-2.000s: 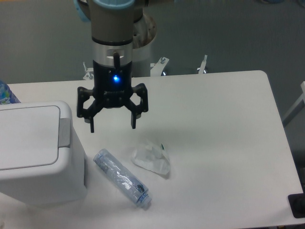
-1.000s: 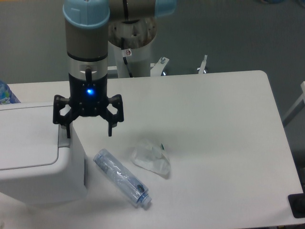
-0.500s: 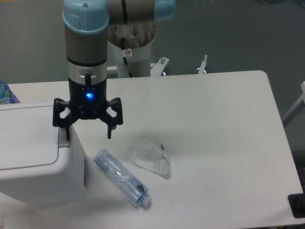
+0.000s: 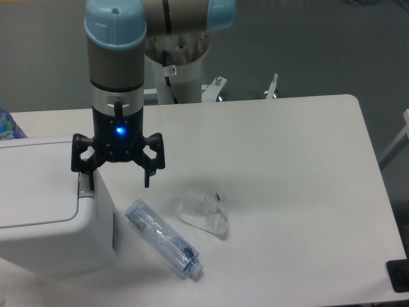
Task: Open the trash can
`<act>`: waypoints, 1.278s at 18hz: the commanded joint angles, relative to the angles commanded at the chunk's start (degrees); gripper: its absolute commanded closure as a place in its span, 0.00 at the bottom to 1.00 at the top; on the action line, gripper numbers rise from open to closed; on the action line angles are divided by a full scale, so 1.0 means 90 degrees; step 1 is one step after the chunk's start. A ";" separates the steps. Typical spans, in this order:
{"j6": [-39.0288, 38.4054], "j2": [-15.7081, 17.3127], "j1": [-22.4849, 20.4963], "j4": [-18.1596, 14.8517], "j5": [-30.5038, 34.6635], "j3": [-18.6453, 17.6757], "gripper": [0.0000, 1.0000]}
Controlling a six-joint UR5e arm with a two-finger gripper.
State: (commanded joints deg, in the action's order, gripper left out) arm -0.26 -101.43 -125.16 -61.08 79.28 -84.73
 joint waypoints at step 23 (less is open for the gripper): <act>0.0136 0.0244 -0.0761 -0.0010 0.0010 0.0537 0.00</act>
State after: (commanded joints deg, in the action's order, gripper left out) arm 0.96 -99.23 -132.00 -61.17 79.36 -79.89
